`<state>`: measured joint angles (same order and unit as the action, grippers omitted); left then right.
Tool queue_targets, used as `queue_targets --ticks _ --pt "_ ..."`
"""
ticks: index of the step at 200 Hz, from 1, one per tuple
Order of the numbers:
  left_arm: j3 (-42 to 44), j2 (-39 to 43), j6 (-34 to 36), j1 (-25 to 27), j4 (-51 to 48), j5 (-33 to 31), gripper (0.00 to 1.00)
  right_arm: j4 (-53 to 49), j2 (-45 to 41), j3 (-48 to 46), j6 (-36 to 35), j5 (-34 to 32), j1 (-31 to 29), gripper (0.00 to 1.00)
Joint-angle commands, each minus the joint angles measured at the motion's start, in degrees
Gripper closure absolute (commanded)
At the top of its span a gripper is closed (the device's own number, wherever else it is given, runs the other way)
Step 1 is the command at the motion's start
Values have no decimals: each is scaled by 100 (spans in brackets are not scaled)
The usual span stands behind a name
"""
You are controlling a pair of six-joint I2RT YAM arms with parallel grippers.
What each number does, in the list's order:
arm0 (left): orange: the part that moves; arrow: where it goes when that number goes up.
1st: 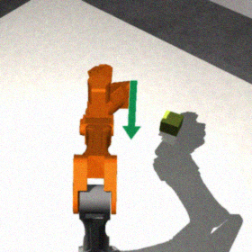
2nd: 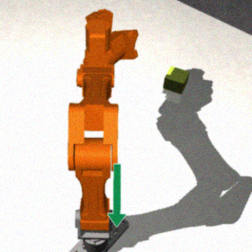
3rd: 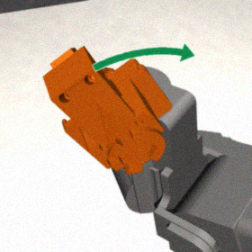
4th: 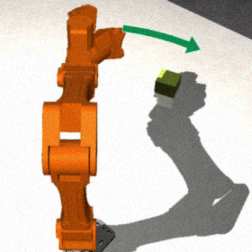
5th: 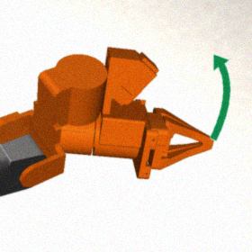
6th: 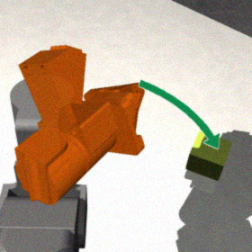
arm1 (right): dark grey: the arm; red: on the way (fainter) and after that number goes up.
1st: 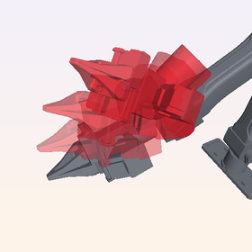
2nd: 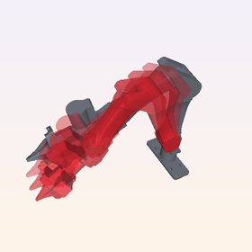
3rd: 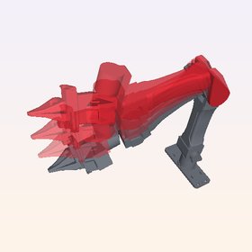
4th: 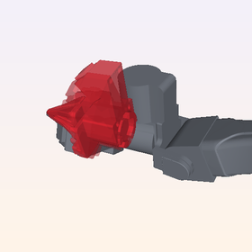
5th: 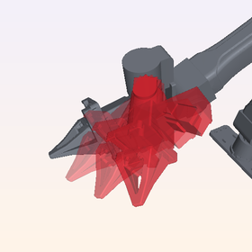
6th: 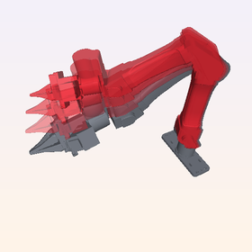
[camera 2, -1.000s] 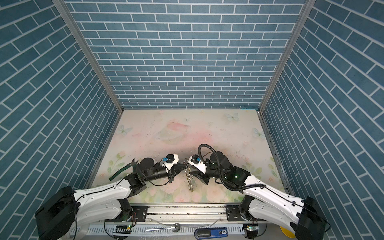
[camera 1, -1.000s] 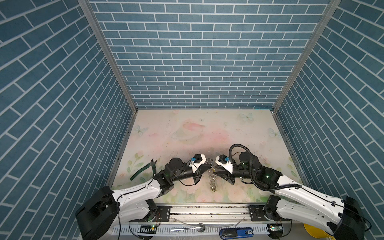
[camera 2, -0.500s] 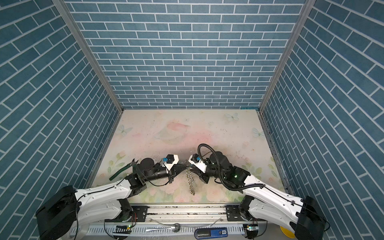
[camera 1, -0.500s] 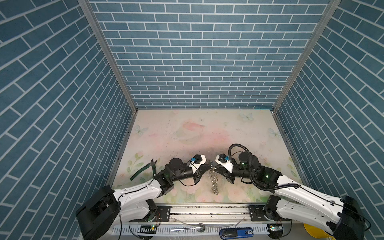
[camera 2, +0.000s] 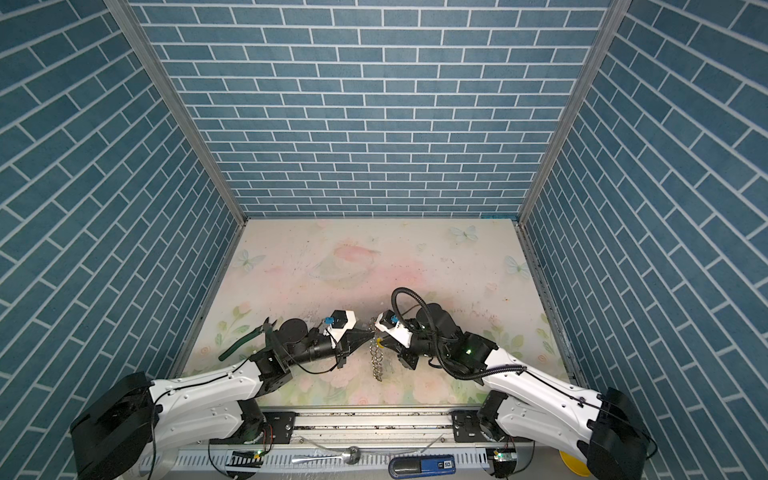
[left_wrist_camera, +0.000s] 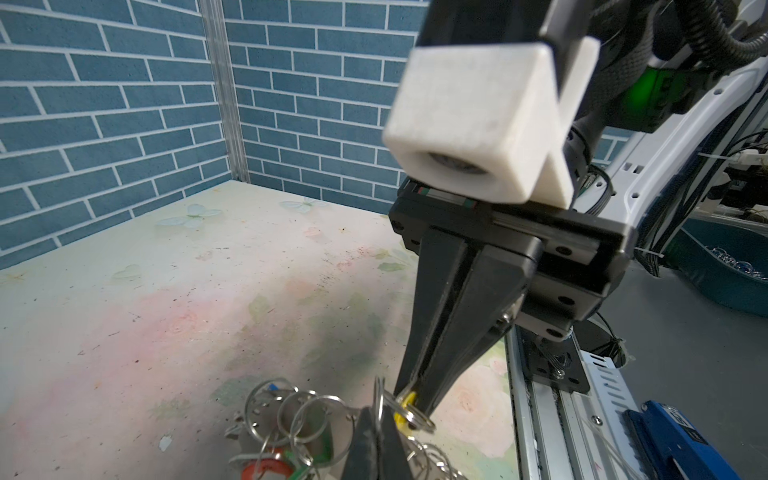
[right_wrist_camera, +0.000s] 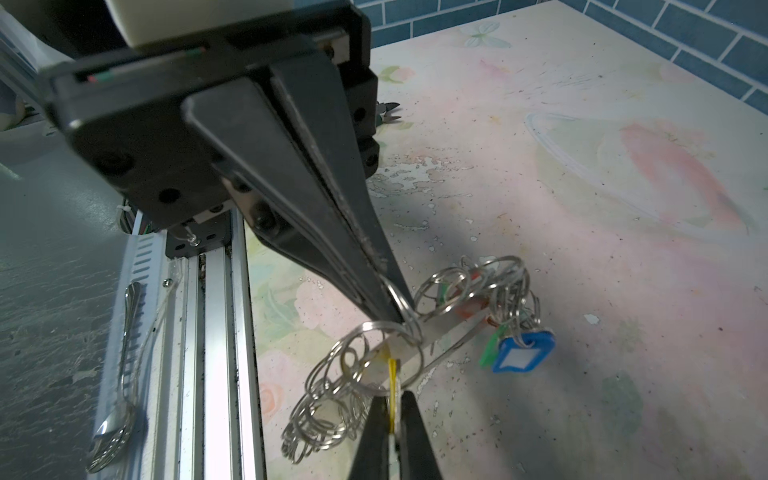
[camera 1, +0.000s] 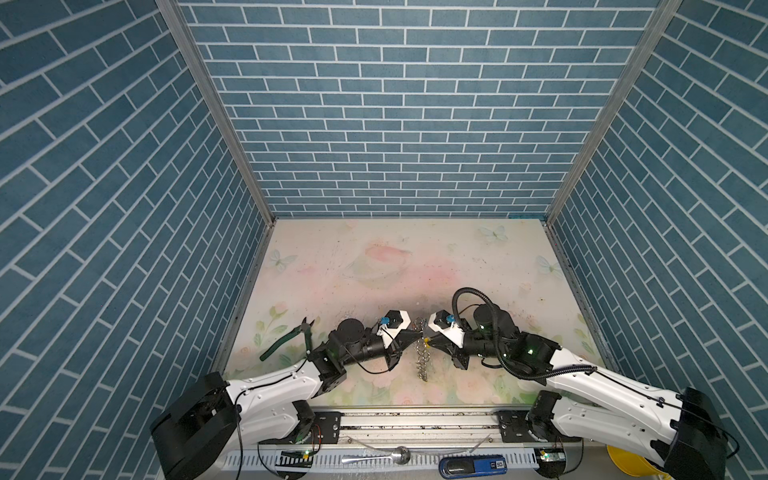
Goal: Put the keys on the keyring
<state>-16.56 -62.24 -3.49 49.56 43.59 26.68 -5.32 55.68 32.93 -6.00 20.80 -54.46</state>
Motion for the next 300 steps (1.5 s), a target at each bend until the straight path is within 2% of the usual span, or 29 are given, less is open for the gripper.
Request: queue_targets --ticks 1,75,101,175,221,239,265,300 --pt "4 161 -192 1 855 -180 100 -324 154 145 -68 312 -106 100" --pt "169 296 -361 -12 1456 -388 100 -557 367 266 -164 409 -262 100" --pt "228 319 -458 -34 1669 -305 100 -507 186 111 -113 67 -250 100" --pt "403 349 -931 -194 2568 -1 100 -418 -22 36 -42 245 -239 100" --pt "333 355 -892 -245 2350 144 100 -382 149 81 -57 650 -250 100" --pt "263 316 -798 -245 2163 239 100 -354 9 57 -86 412 -254 100" --pt "242 318 -604 -245 1849 380 100 -333 -556 -45 -69 -135 -241 82" --pt "224 290 -393 -245 1575 544 100 -341 -1090 -76 -6 -379 -240 76"
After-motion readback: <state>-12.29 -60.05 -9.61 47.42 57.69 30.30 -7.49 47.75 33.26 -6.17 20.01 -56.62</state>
